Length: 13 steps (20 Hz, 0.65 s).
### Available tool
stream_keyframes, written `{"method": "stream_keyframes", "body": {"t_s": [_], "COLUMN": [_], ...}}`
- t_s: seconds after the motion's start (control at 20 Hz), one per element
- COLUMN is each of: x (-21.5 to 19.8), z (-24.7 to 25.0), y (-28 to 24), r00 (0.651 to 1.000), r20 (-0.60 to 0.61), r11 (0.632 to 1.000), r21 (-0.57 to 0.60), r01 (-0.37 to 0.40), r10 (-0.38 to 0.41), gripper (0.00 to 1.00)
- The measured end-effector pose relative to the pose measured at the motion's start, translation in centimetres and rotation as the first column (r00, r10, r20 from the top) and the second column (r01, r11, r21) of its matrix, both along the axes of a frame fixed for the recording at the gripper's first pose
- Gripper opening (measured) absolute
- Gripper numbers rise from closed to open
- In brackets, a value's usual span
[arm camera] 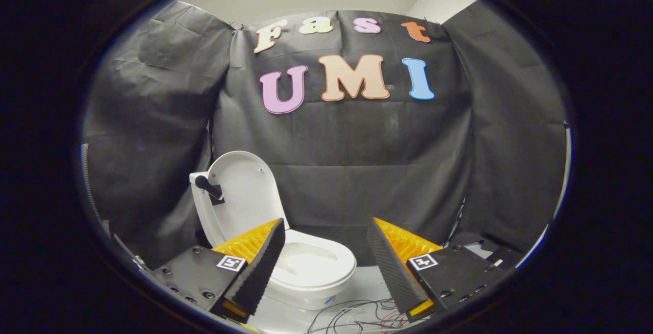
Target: Open the toilet lid.
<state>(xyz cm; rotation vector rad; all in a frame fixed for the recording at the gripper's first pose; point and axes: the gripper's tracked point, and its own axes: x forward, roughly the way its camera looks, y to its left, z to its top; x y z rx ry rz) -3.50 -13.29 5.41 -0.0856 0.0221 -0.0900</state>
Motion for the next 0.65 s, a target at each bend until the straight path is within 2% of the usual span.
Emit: {"method": "stream_keyframes", "body": {"t_s": [0.65], "x": [0.00], "z": [-0.18], "y": [0.16], "r00": [1.000], "r20": [0.001], "r11": [1.000], "r21": [0.000], "r01": [0.001], "r10": [-0.001], "gripper": [1.00]}}
